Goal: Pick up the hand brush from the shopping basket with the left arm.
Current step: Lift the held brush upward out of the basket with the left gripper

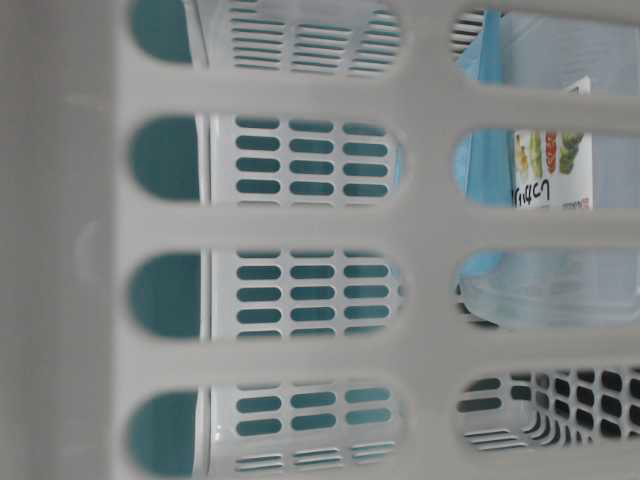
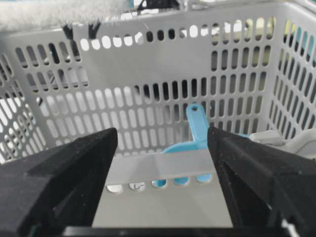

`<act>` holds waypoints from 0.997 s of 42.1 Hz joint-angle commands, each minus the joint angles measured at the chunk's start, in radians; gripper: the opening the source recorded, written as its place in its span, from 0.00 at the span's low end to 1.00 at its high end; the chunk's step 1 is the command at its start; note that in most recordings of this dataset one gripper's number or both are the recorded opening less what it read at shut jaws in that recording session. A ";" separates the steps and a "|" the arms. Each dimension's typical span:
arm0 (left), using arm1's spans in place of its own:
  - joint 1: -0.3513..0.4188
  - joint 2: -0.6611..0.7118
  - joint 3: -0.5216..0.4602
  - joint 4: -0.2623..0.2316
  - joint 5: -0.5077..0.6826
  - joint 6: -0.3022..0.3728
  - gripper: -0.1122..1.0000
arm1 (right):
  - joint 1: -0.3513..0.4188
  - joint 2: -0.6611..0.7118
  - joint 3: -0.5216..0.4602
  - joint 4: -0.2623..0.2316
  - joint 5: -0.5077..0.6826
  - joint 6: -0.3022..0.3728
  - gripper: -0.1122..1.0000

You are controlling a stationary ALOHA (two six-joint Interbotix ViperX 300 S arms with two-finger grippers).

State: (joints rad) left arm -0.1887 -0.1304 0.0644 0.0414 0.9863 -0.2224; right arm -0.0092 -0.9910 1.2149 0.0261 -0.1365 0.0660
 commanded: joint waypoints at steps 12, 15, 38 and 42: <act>0.002 -0.003 -0.017 0.005 -0.011 0.002 0.32 | -0.003 0.003 -0.008 0.003 -0.011 0.002 0.74; 0.000 -0.002 -0.017 0.003 -0.009 0.002 0.32 | -0.003 0.003 -0.008 0.003 -0.011 0.002 0.74; 0.000 0.005 -0.015 0.003 -0.009 0.002 0.32 | -0.003 0.003 -0.008 0.005 -0.011 0.002 0.74; 0.000 0.008 -0.015 0.005 -0.009 0.002 0.32 | -0.003 0.003 -0.008 0.003 -0.011 0.002 0.74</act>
State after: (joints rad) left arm -0.1887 -0.1135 0.0629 0.0414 0.9833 -0.2224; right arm -0.0107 -0.9925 1.2149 0.0261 -0.1381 0.0660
